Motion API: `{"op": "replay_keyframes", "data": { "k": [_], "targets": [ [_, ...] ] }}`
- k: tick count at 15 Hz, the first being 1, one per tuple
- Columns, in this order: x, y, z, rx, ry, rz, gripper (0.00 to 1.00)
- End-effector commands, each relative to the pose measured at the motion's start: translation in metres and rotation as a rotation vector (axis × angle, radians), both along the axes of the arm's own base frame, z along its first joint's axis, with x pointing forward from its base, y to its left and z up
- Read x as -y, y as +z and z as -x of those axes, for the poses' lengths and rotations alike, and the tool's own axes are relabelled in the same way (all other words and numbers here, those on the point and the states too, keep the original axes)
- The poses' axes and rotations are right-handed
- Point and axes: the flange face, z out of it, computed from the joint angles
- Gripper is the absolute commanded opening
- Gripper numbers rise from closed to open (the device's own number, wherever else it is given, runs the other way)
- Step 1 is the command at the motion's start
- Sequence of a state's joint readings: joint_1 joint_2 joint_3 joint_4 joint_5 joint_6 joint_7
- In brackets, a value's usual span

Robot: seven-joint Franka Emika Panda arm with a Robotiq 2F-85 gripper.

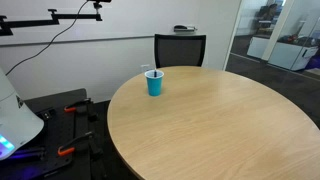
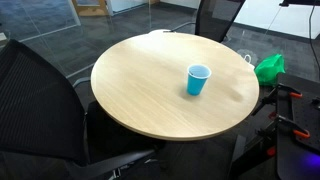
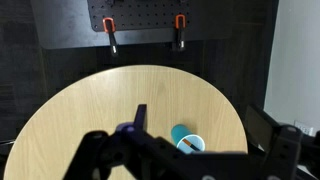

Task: Pick up pen from cup and put it on the table.

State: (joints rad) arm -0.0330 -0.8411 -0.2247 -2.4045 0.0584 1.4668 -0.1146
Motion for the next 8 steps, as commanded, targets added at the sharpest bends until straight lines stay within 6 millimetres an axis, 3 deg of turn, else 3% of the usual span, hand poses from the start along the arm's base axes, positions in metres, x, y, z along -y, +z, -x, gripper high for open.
{"op": "replay_keyframes", "data": {
  "k": [1, 8],
  "targets": [
    [0.0002, 0.0005, -0.0002, -0.001, 0.0, 0.0, 1.0],
    [-0.0008, 0.0012, -0.0011, 0.014, 0.001, 0.007, 1.0]
  ]
}}
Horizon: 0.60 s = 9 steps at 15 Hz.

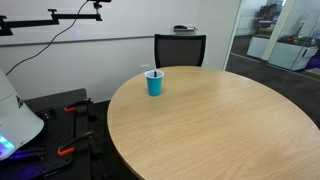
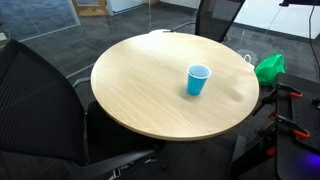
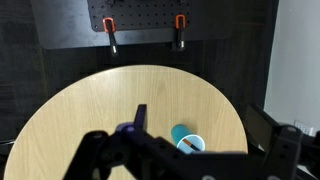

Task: Pick up pen from cup and put it on the table.

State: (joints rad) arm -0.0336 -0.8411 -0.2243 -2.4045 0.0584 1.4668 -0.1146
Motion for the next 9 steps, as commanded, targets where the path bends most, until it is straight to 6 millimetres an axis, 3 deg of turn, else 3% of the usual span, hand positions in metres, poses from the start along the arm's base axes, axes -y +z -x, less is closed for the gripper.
{"op": "replay_keyframes", "data": {
  "k": [1, 5, 9],
  "targets": [
    [-0.003, 0.003, -0.005, 0.043, -0.002, 0.025, 1.0],
    [-0.018, 0.005, -0.026, 0.157, 0.02, 0.104, 1.0],
    [-0.043, -0.006, -0.056, 0.269, 0.106, 0.191, 1.0]
  ]
}}
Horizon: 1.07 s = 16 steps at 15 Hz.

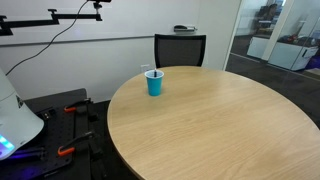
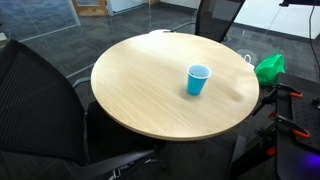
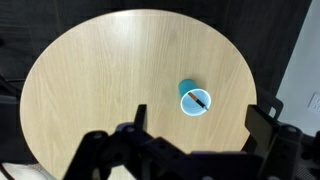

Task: Pick up pen from cup and put it on the table.

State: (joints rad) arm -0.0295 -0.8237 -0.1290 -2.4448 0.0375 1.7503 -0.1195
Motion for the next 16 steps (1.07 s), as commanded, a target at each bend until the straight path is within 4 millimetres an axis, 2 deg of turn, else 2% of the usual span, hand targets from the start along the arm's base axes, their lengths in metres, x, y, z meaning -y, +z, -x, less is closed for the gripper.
{"op": "replay_keyframes", "data": {
  "k": [1, 11, 16],
  "targets": [
    [-0.019, -0.018, -0.027, 0.067, 0.117, 0.092, 1.0],
    [-0.06, -0.09, -0.094, 0.268, 0.546, 0.124, 1.0],
    [-0.079, -0.128, -0.121, 0.255, 0.682, 0.086, 1.0]
  ]
}}
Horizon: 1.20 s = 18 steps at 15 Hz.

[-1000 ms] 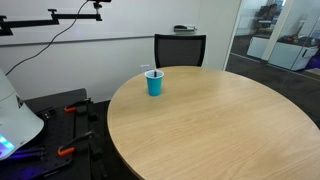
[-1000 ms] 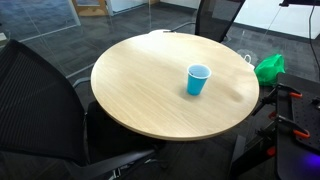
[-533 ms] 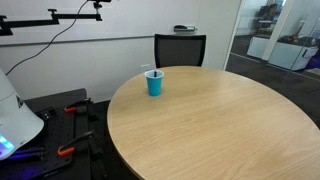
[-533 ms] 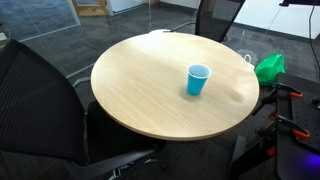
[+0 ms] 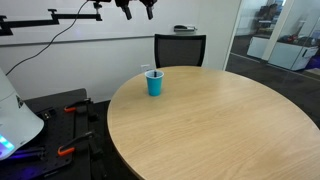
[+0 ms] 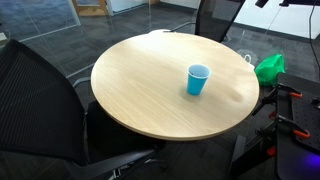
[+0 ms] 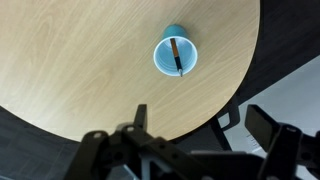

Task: Pick up pen from cup and put it on the table.

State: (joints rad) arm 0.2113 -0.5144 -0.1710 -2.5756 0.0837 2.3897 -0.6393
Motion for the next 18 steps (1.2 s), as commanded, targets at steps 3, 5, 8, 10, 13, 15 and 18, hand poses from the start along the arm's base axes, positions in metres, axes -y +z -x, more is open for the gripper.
{"op": "replay_keyframes", "data": {
  "k": [3, 5, 8, 10, 13, 15, 18],
  "targets": [
    [-0.016, -0.047, -0.032, -0.054, 0.123, 0.012, 1.0],
    [-0.019, -0.066, -0.041, -0.09, 0.147, 0.028, 1.0],
    [-0.026, -0.089, -0.055, -0.133, 0.171, 0.074, 1.0],
    [-0.025, -0.088, -0.043, -0.149, 0.158, 0.062, 1.0],
    [-0.029, -0.096, -0.046, -0.167, 0.162, 0.069, 1.0],
    [-0.027, -0.094, -0.046, -0.162, 0.158, 0.068, 1.0],
    [-0.025, -0.094, -0.046, -0.166, 0.181, 0.07, 1.0]
  ]
}}
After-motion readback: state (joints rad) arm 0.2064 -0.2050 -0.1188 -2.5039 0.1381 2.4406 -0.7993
